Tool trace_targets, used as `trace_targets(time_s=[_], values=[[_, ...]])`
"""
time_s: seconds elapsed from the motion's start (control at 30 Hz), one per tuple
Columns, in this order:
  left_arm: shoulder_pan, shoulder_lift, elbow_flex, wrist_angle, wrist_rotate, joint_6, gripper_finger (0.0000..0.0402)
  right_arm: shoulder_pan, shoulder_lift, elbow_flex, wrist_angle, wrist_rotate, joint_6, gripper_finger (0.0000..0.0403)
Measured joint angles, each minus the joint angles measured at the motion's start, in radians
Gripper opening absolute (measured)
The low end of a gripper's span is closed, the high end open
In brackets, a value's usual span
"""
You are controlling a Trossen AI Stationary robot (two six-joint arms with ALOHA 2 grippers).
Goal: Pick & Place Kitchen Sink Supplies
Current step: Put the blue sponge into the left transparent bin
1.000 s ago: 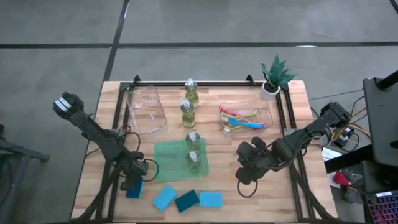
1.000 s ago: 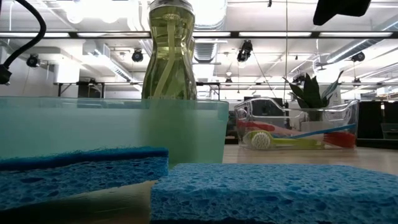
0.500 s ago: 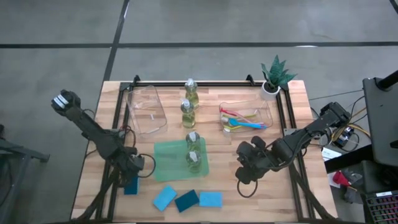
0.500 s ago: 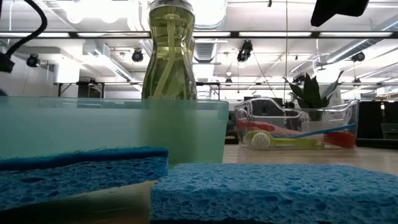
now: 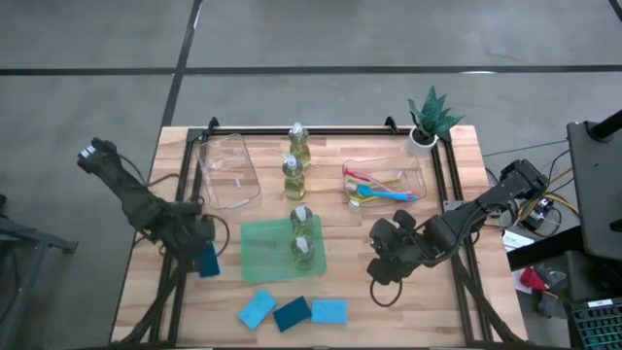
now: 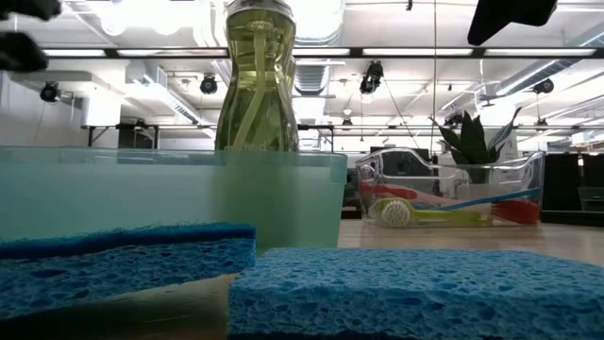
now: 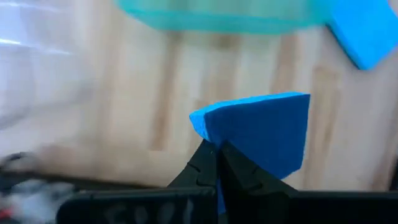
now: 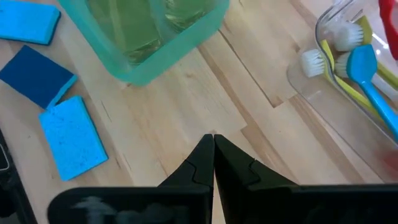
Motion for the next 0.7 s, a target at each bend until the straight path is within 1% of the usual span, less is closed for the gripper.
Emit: trace_targets(time_s=[0.13, 0.2, 0.37, 0.5, 0.6, 0.7], values=[[0.074, 0.002, 0.122, -0.132, -0.086, 0.016, 0.0, 0.0, 0.0, 0.0, 0.0, 0.033, -0.001, 0.0008], [0.126, 0.002, 0.173, -0.166, -0.113, 0.05, 0.0, 0.0, 0.0, 0.0, 0.0, 0.047, -0.002, 0.0008], [0.302, 0.014, 0.287, -0.228, -0.172, 0.219, 0.0, 0.0, 0.0, 0.0, -0.001, 0.051, -0.002, 0.0008], [0.498, 0.036, 0.371, -0.244, -0.202, 0.404, 0.0, 0.0, 0.0, 0.0, 0.0, 0.072, 0.003, 0.0008], [0.672, 0.073, 0.429, -0.242, -0.209, 0.541, 0.0, 0.0, 0.0, 0.0, 0.0, 0.074, 0.003, 0.0008], [0.852, 0.119, 0.458, -0.241, -0.206, 0.695, 0.0, 0.0, 0.0, 0.0, 0.0, 0.074, 0.004, 0.0008]])
